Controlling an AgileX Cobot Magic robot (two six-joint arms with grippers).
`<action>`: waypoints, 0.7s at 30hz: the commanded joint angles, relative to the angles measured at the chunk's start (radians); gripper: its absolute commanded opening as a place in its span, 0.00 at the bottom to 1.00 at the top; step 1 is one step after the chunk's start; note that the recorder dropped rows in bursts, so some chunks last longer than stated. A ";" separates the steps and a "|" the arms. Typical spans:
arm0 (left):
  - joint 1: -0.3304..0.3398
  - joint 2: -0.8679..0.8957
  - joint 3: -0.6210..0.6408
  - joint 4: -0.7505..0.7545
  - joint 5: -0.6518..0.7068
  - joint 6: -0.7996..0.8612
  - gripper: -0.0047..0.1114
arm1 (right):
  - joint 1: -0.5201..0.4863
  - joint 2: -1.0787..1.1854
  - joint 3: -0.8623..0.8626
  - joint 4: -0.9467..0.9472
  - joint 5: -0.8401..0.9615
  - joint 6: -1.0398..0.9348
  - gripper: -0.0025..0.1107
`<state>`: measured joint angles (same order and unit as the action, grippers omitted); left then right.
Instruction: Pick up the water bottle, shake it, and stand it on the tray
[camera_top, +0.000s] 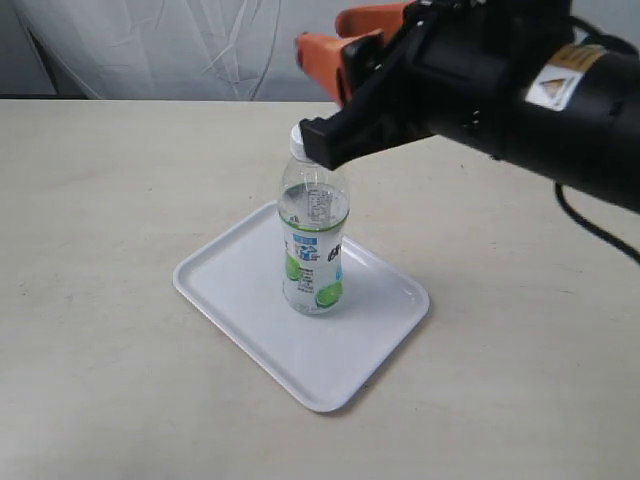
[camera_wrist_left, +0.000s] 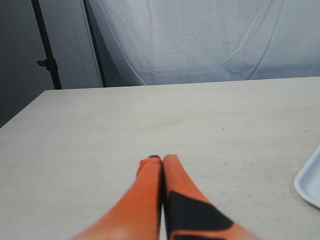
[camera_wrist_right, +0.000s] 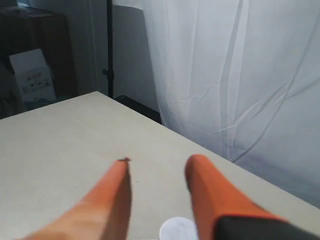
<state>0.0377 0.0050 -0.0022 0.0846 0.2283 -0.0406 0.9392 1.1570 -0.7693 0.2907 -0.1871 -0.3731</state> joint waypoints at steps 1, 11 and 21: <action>0.000 -0.005 0.002 0.003 -0.003 -0.004 0.04 | -0.001 -0.144 -0.011 0.005 0.152 -0.032 0.02; 0.000 -0.005 0.002 0.003 -0.003 -0.004 0.04 | -0.167 -0.436 0.020 -0.133 0.514 0.089 0.01; 0.000 -0.005 0.002 0.003 -0.003 -0.004 0.04 | -0.210 -0.524 0.026 -0.151 0.793 0.218 0.01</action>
<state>0.0377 0.0050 -0.0022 0.0846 0.2283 -0.0406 0.7359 0.6433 -0.7446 0.1502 0.5818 -0.1621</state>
